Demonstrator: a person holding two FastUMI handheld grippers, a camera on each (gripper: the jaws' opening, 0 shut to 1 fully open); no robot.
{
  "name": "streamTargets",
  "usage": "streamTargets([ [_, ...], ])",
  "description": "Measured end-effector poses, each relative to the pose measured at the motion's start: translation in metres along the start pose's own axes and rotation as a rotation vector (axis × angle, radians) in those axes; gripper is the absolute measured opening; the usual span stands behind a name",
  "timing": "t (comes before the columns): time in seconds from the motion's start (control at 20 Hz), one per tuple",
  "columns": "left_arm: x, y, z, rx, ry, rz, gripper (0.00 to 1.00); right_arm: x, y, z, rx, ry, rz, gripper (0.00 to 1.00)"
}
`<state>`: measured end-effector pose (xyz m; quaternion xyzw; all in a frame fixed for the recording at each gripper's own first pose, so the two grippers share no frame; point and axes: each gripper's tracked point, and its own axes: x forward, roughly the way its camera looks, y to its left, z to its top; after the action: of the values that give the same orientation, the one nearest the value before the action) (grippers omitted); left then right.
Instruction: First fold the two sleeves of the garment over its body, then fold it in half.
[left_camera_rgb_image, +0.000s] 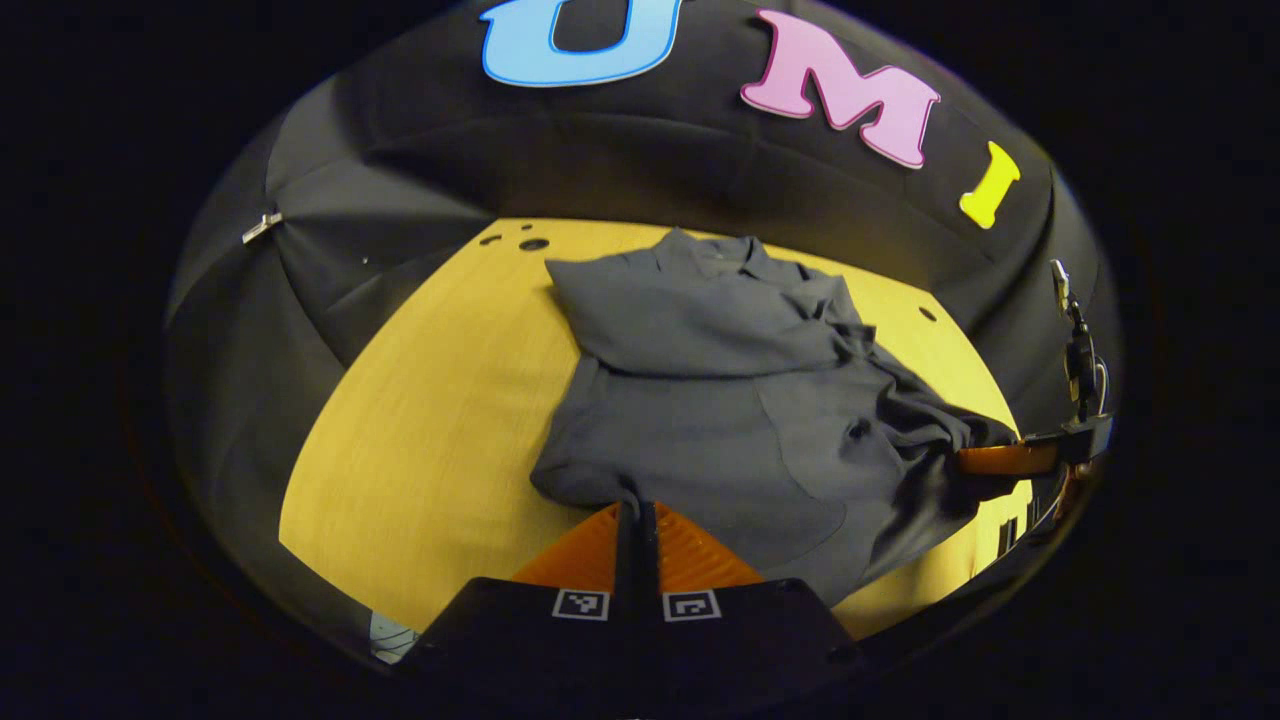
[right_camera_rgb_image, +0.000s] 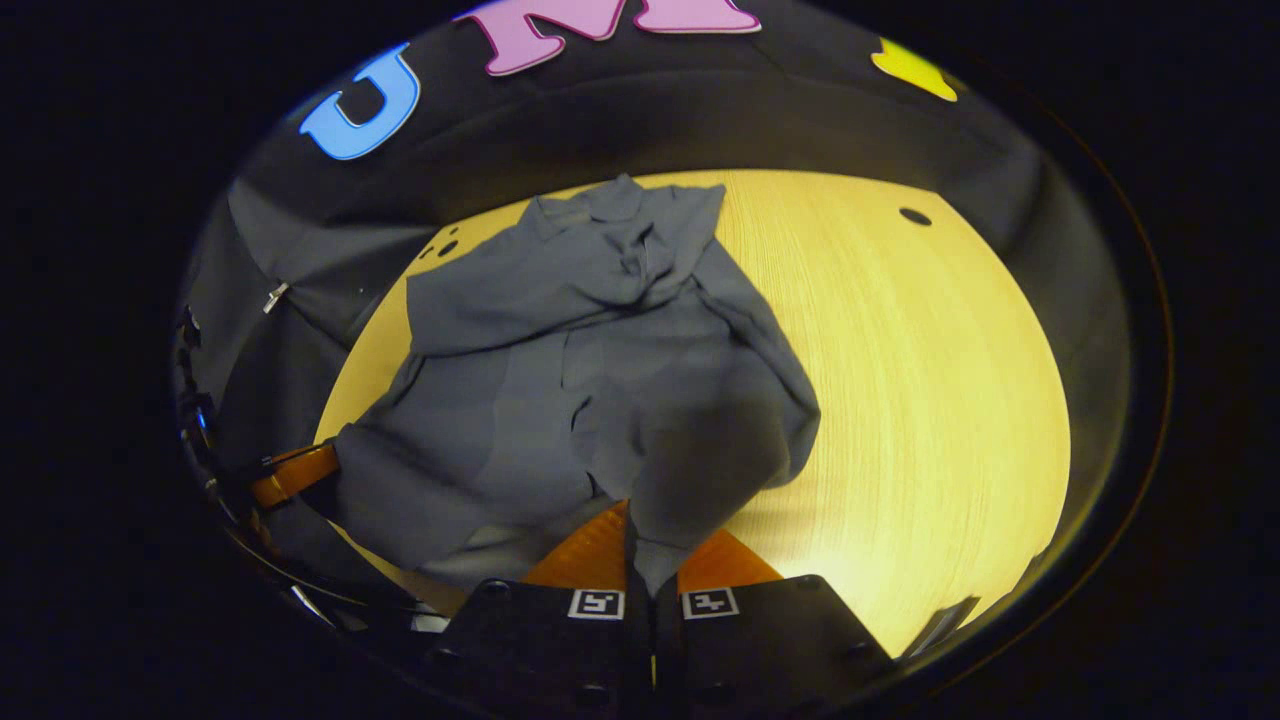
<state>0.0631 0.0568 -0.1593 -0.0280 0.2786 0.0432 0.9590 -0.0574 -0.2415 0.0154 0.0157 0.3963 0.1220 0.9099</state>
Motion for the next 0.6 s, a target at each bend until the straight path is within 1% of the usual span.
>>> streamTargets([
  [0.2, 0.004, 0.001, 0.059, -0.028, -0.087, -0.013, 0.05, 0.003, -0.003, 0.059, -0.006, -0.096, 0.017, 0.06],
  [0.4, 0.023, 0.004, 0.115, -0.031, -0.159, -0.009, 0.05, 0.013, 0.0, 0.109, -0.017, -0.162, 0.031, 0.06],
  [0.45, 0.029, 0.002, 0.13, -0.041, -0.175, -0.014, 0.02, 0.017, 0.001, 0.121, -0.025, -0.177, 0.033, 0.06],
  [0.5, 0.034, 0.0, 0.143, -0.045, -0.189, -0.019, 0.06, 0.022, 0.002, 0.132, -0.034, -0.187, 0.035, 0.06],
  [0.6, 0.046, 0.003, 0.17, -0.031, -0.218, -0.015, 0.05, 0.031, 0.005, 0.156, -0.044, -0.21, 0.042, 0.07],
])
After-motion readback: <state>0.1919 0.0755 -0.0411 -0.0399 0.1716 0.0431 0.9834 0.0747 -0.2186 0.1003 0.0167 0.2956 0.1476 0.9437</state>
